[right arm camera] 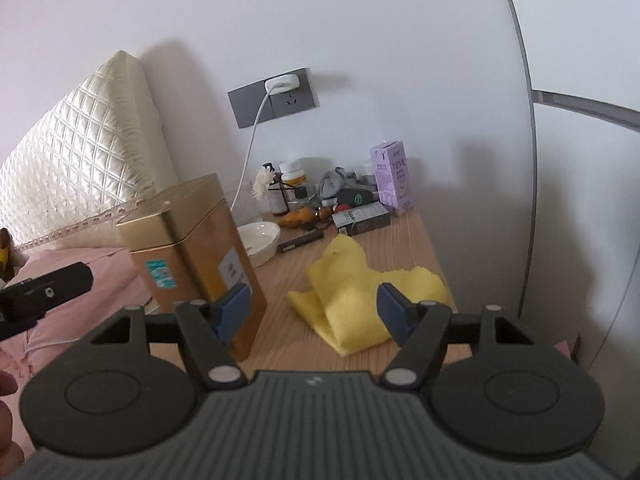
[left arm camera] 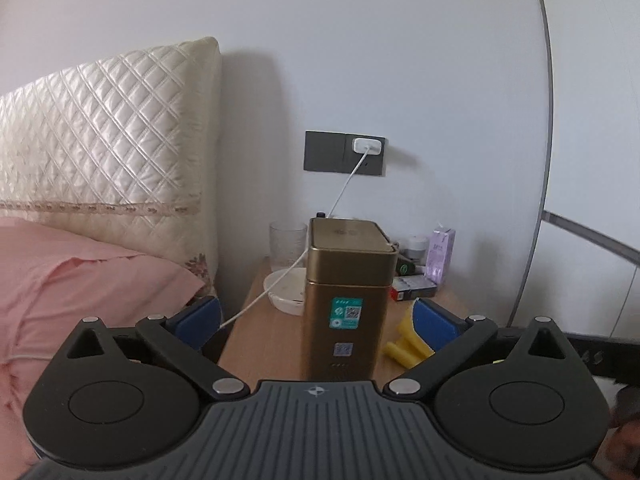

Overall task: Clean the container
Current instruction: 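Open the right gripper to release the cloth and withdraw both tools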

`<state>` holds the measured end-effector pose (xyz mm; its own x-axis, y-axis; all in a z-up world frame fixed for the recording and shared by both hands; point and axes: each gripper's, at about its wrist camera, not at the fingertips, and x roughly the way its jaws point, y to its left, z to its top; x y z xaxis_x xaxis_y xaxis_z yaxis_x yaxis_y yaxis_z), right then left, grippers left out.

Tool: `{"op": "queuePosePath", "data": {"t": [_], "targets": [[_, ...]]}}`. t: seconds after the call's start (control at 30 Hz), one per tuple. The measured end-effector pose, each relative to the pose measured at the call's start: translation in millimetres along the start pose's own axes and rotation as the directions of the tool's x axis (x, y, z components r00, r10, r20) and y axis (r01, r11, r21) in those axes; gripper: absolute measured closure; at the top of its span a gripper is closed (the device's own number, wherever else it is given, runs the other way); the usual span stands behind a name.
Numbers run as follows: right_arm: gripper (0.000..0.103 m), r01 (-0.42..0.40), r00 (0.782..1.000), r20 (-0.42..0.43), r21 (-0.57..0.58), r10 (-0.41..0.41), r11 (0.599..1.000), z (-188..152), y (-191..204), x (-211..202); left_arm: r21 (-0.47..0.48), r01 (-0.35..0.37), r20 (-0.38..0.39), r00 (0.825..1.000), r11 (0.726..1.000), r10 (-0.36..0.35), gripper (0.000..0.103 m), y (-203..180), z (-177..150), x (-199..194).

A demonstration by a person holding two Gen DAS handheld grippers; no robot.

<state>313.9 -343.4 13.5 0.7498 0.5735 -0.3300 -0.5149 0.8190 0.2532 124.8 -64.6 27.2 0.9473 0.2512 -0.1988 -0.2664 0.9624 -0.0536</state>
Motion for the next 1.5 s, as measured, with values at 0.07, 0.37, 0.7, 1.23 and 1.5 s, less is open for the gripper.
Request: {"op": "queuePosePath", "data": {"t": [0.07, 0.37, 0.7, 1.23, 1.5], "targets": [[0.032, -0.006, 1.0, 0.005, 0.003, 0.006, 1.0, -0.2, 5.2, -9.6, 0.001, -0.018, -0.018, 1.0, 1.0, 0.018, 0.0, 2.9, 1.3, -1.9], [0.029, -0.025, 0.998, 0.065, 0.002, 0.025, 1.0, 4.8, 5.8, -45.9, 0.042, -0.033, -0.025, 0.999, 0.999, 0.034, 0.0, -8.7, 5.2, -13.1], [0.024, 0.011, 0.999, 0.038, -0.011, -0.011, 1.0, -2.2, 0.8, -48.9, 0.076, -0.083, -0.036, 0.996, 0.994, 0.086, 0.0, -14.8, 0.1, -11.8], [0.0, 0.099, 0.995, 0.024, -0.066, -0.097, 0.993, -8.7, 8.2, -45.6, 0.079, -0.046, -0.071, 0.996, 0.996, 0.052, 0.0, -11.0, -9.1, -5.7], [0.0, 0.115, 0.993, 0.016, -0.077, -0.114, 0.99, -10.7, 10.7, -44.0, 0.085, -0.044, -0.073, 0.996, 0.995, 0.051, 0.0, -9.8, -10.4, -6.0]]}}
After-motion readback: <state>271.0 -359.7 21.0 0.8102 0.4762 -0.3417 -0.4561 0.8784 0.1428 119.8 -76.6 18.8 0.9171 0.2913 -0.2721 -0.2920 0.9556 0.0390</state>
